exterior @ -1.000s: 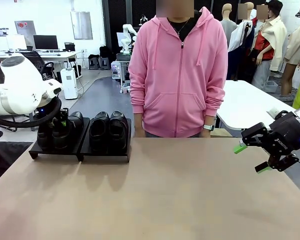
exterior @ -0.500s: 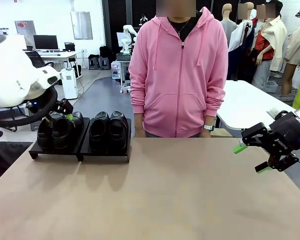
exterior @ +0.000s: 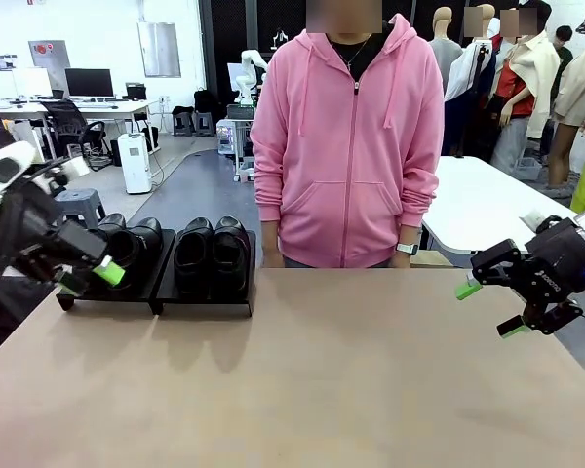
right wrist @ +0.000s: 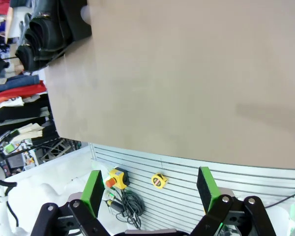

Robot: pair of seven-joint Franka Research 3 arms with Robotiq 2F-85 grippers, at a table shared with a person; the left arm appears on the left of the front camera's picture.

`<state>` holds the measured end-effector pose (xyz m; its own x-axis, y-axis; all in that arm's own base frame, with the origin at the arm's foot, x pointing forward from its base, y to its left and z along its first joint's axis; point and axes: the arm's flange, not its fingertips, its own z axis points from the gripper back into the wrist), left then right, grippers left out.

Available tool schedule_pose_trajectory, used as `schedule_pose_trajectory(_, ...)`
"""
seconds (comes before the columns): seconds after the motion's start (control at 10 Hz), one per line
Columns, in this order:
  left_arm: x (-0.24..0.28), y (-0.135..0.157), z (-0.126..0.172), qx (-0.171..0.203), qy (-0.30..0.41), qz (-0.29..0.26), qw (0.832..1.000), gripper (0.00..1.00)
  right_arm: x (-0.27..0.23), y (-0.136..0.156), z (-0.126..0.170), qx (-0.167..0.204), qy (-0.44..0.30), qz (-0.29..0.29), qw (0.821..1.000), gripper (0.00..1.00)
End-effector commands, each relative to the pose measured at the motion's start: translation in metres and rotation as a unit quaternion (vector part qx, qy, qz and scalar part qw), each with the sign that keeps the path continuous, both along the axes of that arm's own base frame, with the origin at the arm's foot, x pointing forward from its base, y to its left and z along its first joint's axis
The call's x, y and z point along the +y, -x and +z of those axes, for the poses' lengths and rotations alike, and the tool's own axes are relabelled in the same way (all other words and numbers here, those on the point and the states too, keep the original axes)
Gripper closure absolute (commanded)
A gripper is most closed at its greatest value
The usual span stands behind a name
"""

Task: Organize the shoes by placing them on the stand.
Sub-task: Place the Shoe from the middle of the table onto the Shoes Stand.

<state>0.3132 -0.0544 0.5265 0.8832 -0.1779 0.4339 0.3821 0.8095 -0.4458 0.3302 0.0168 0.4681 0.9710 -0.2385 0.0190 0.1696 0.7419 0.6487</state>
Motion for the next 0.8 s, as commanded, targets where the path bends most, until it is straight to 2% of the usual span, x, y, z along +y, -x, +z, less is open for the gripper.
schedule_pose_trajectory(0.0, 0.039, -0.016, -0.03, 0.021, 0.089, -0.001, 0.996, 0.0, 0.003, -0.001, 0.001, -0.001, -0.011, -0.001, 1.0, 0.0)
schedule_pose_trajectory(0.2, 0.062, -0.06, -0.065, 0.12, 0.138, 0.002, 0.983, 0.0, 0.003, -0.001, 0.001, -0.001, -0.011, -0.001, 1.0, 0.0)
schedule_pose_trajectory(0.3, 0.041, -0.011, -0.025, 0.031, 0.079, 0.01, 0.996, 0.0, 0.003, -0.001, 0.001, -0.001, -0.011, -0.001, 1.0, 0.0)
schedule_pose_trajectory(0.7, 0.041, -0.011, -0.025, 0.031, 0.079, 0.01, 0.996, 0.0, 0.003, -0.001, 0.001, -0.001, -0.011, -0.001, 1.0, 0.0)
